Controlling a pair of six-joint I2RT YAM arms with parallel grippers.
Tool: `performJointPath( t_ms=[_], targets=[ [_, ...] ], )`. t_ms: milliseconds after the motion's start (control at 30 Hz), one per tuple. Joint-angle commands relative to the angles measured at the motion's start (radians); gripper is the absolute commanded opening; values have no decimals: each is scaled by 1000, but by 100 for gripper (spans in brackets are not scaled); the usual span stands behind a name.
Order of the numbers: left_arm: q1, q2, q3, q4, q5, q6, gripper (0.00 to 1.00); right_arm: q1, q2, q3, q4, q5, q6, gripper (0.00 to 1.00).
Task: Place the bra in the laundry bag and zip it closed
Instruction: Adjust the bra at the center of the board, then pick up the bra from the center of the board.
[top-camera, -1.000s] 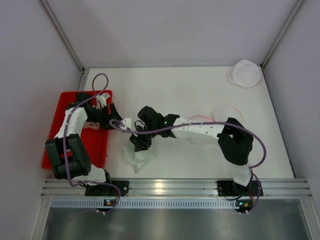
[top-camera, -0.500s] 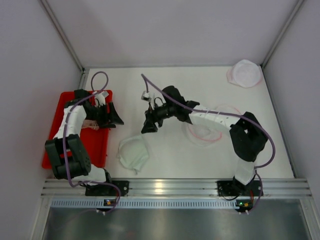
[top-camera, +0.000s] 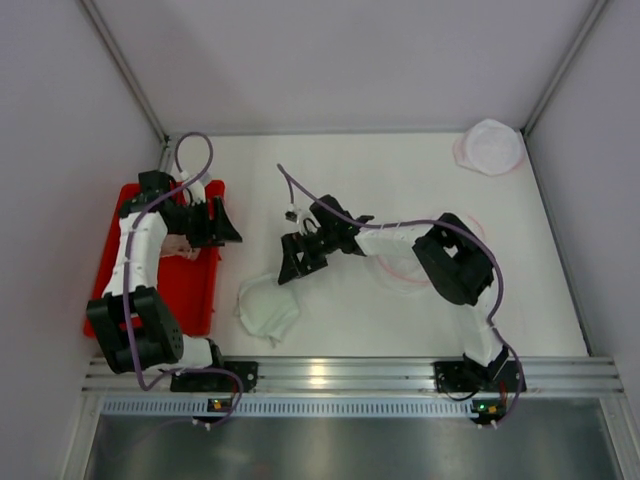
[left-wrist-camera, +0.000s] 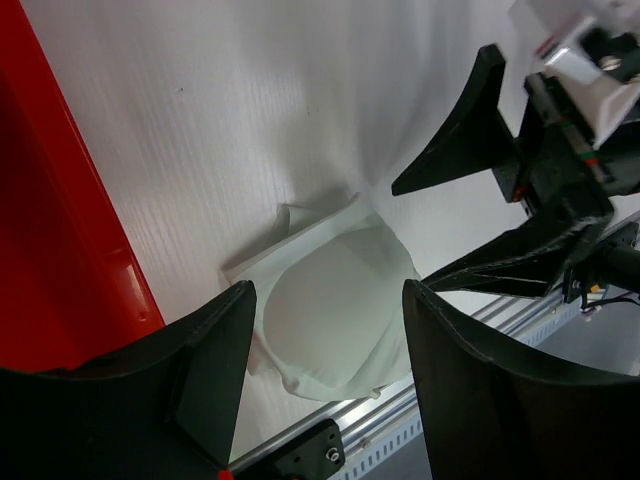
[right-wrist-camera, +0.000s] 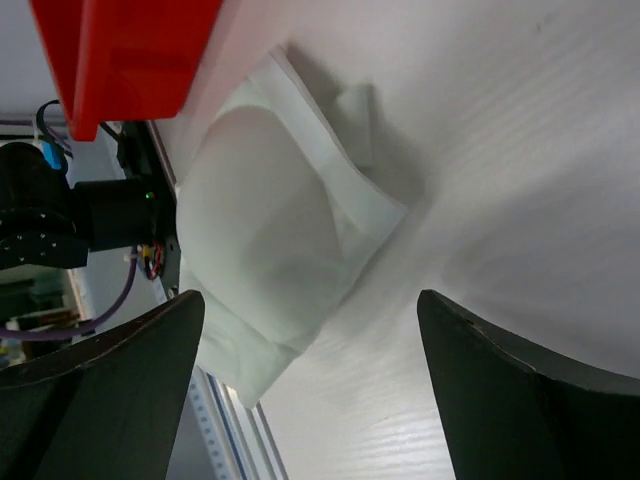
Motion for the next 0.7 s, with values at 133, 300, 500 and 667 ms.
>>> performJointPath(
  t_ms=[133,300,500,667],
  targets=[
    [-2,-56,75,-8,6,11,66,50,5,-50,39,-41,263,90],
    [-2,-67,78,-8,-5,14,66,81,86,-38,111,-102,376,86],
    [-3,-71,69,-10,4,19,66,58,109,-70,193,-128,441,39],
    [-3,-65,46,-10,91,26,67,-17,45,-107,314,-160,468,6]
  ],
)
